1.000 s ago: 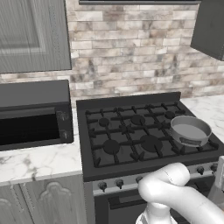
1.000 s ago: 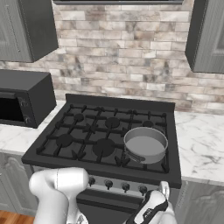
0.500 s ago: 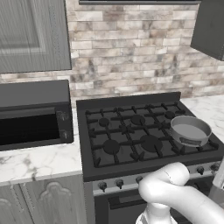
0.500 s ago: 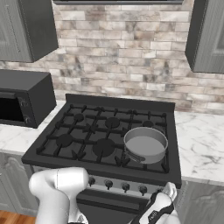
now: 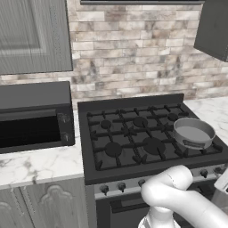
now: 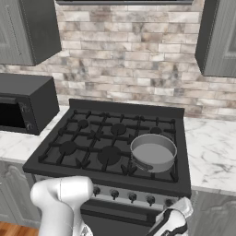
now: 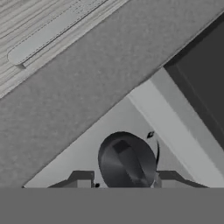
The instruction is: Turn off the front right burner of the stove.
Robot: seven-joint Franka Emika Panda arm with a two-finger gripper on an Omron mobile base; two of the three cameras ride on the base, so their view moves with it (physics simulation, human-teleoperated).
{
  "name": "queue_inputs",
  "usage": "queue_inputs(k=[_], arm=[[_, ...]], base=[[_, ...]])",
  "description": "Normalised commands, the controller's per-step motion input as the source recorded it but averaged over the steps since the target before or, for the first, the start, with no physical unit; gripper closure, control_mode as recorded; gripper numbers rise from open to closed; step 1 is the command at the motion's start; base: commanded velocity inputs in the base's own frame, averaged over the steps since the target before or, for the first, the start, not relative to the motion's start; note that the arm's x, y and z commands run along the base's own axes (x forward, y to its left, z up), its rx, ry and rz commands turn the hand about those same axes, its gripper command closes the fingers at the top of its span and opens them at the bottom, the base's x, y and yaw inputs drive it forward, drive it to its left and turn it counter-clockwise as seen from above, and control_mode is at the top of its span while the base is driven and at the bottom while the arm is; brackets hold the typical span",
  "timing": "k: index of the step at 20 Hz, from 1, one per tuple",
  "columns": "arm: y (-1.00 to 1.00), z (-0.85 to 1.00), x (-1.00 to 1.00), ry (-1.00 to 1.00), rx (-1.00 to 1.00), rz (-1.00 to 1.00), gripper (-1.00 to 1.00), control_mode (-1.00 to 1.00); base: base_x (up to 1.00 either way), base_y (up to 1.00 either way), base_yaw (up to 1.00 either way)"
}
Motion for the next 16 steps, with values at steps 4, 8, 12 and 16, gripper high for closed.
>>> queue_inputs(k=[4,8,12,16], arm=[[-0.04,0.03,0.01,0.0,0.34,-0.13,1.0,-1.0],[-0.01,0.14,0.02,0.0,0.33,-0.12,1.0,-1.0],[0.0,0.17,0.06,0.0,0.35,-0.12,1.0,-1.0],[0.0,0.14,0.0,0.0,0.35,-0.13,1.0,-1.0]], base=[[0.0,0.0,0.0],[0.0,0.0,0.0],[0.0,0.0,0.0],[0.0,0.0,0.0]])
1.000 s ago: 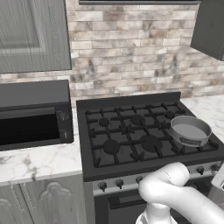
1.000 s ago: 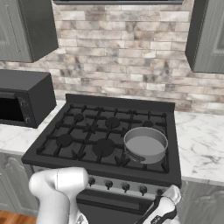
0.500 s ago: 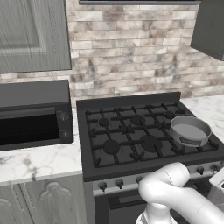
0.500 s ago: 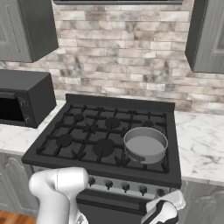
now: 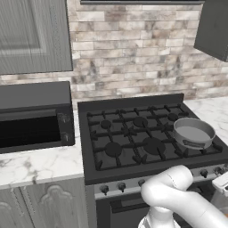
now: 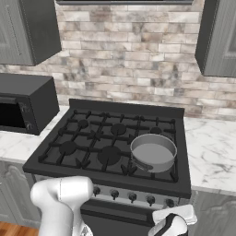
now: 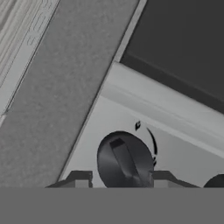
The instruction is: Turn off the front right burner of the stove.
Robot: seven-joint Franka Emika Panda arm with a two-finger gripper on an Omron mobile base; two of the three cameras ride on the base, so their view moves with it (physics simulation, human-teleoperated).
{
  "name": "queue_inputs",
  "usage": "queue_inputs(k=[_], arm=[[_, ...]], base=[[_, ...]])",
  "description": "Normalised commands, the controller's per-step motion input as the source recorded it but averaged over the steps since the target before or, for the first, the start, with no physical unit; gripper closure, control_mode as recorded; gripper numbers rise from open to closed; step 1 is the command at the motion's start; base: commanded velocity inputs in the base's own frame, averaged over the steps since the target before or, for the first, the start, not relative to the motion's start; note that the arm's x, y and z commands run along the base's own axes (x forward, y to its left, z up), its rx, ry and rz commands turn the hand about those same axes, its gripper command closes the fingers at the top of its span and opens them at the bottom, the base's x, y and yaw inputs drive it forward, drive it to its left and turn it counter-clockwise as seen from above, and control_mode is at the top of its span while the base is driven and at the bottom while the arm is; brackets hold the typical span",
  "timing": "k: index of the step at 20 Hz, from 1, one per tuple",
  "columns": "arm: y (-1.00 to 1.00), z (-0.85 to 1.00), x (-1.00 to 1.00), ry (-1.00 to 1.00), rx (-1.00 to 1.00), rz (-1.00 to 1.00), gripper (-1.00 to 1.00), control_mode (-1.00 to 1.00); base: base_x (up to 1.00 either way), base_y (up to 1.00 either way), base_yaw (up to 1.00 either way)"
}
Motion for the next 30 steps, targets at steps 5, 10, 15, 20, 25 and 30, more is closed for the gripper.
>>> queue_inputs(k=[5,10,15,20,25,30], arm=[[0.0,0.17,0.01,0.03,0.36,-0.14,1.0,-1.0],[0.0,0.19,0.0,0.06,0.38,-0.17,1.0,-1.0],[0.01,0.22,0.0,0.1,0.39,-0.2,1.0,-1.0],[0.03,0.22,0.0,0.17,0.42,-0.19,1.0,-1.0],[0.03,0.17,0.0,0.17,0.47,-0.19,1.0,-1.0],[0.05,0.15,0.0,0.1,0.49,-0.15,1.0,-1.0]], base=[[0.0,0.0,0.0],[0.0,0.0,0.0],[0.0,0.0,0.0],[0.0,0.0,0.0],[0.0,0.0,0.0],[0.0,0.0,0.0]])
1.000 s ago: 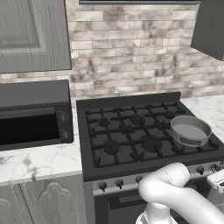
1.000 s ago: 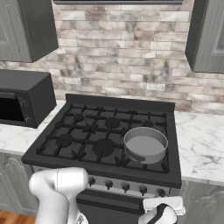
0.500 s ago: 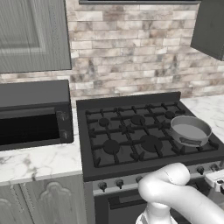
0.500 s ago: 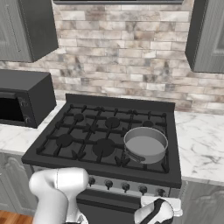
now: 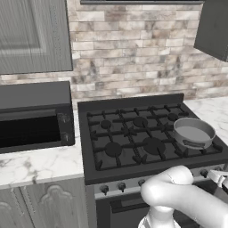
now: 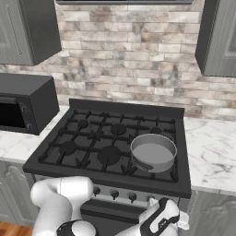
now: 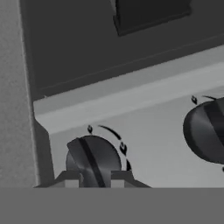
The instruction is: Turn off the front right burner of the stove.
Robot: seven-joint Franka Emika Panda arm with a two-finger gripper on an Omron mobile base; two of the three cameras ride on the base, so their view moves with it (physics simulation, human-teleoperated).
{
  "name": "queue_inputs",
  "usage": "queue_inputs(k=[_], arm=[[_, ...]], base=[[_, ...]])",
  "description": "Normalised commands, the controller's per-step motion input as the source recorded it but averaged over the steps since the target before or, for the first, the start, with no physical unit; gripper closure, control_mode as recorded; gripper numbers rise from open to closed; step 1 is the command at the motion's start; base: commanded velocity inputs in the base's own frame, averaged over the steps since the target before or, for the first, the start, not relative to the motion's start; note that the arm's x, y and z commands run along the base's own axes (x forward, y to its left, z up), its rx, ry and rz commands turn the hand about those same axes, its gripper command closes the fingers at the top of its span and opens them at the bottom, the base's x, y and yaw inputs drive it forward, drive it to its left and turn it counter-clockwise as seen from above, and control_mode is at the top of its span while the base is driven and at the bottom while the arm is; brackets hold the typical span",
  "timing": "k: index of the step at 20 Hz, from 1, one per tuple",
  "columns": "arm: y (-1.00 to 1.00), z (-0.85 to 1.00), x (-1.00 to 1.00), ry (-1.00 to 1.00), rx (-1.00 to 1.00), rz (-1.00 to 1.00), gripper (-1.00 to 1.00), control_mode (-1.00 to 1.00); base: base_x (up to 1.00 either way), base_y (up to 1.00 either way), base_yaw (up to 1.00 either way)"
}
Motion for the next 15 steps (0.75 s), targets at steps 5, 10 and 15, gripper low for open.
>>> queue_inputs(k=[5,10,15], arm=[[0.07,0.13,0.0,0.04,0.48,-0.13,1.0,-1.0],[0.13,0.09,0.0,0.02,0.46,-0.13,1.0,-1.0],[0.13,0.13,0.0,0.02,0.42,-0.12,1.0,-1.0]], base=[[0.0,0.0,0.0],[0.0,0.0,0.0],[0.0,0.0,0.0]])
